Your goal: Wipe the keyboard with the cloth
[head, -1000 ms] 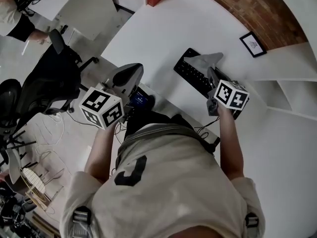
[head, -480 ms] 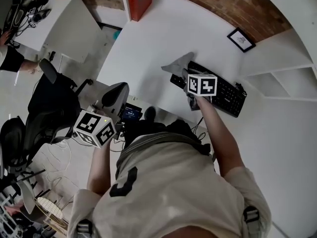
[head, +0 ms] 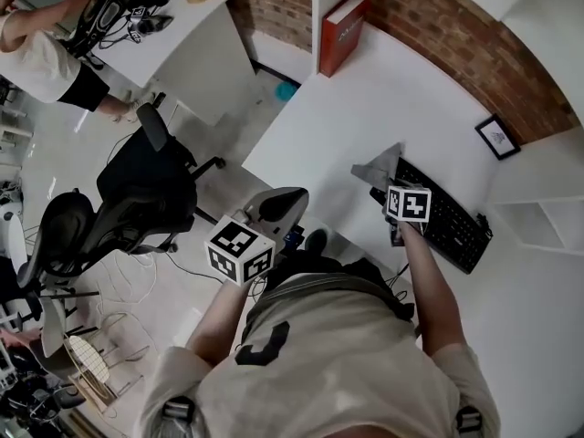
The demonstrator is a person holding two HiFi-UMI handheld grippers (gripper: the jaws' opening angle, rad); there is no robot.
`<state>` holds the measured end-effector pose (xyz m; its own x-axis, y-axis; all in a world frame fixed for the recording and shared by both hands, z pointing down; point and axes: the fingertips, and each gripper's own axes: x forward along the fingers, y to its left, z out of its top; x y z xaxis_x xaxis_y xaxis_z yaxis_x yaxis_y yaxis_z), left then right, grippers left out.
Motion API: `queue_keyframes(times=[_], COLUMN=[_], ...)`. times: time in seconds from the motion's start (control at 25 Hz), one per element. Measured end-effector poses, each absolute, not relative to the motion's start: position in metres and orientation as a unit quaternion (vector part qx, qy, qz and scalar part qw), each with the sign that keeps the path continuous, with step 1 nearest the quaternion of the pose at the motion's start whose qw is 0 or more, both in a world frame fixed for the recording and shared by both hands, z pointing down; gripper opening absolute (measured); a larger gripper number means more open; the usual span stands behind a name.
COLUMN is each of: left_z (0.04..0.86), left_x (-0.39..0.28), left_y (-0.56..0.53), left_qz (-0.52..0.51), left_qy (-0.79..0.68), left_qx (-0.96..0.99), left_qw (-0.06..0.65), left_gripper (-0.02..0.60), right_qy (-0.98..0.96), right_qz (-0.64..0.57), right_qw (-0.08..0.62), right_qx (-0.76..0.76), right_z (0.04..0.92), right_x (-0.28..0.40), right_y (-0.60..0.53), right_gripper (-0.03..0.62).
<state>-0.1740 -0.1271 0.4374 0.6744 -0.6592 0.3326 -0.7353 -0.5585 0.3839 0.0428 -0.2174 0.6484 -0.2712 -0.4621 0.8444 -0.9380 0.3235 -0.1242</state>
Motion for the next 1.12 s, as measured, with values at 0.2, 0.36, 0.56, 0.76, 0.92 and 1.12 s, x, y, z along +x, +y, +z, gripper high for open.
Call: queue_keyframes(times=[0.2,0.36,0.56,0.76,0.92,1.12], left_z=[0.431,0.431,0.426,0.422,0.416,0.415], left_x=[-0.171,-0.160,-0.137,-0.125,-0.129,-0.123], left_y=[-0.131,-0.135,-0.136,-0.144,-0.146,-0.137], left_qz=[0.078,0.083,0.087,0.079,0.076,0.082], left_qy=[-0.389,-0.383,-0.376,-0.381,-0.392,-0.390], left_qx=[0.886,0.889,0.892,0.892,0.889,0.891], left_qw=[0.242,0.238,0.236,0.232,0.222,0.217], left_gripper=[0.004,0.004,0.004,0.004,0.005,0.004], right_qy=[-0.729,-0.725,-0.722,-0.720,-0.714,-0.705], right_qz=[0.325,0.329,0.331,0.328,0.303,0.309], right_qw=[0.363,0.362,0.367,0.376,0.405,0.408], right_qx=[0.481,0.484,0.484,0.483,0.484,0.491], right_z=[0.649,0.650,0.650,0.651,0.650,0.651], right_x=[0.045,0.057,0.080,0.104,0.117,0.129], right_y=[-0.218,-0.213,-0.205,-0.200,-0.192,-0.179], right_gripper=[0.014,0.014,0.014,0.014,0.014,0.014])
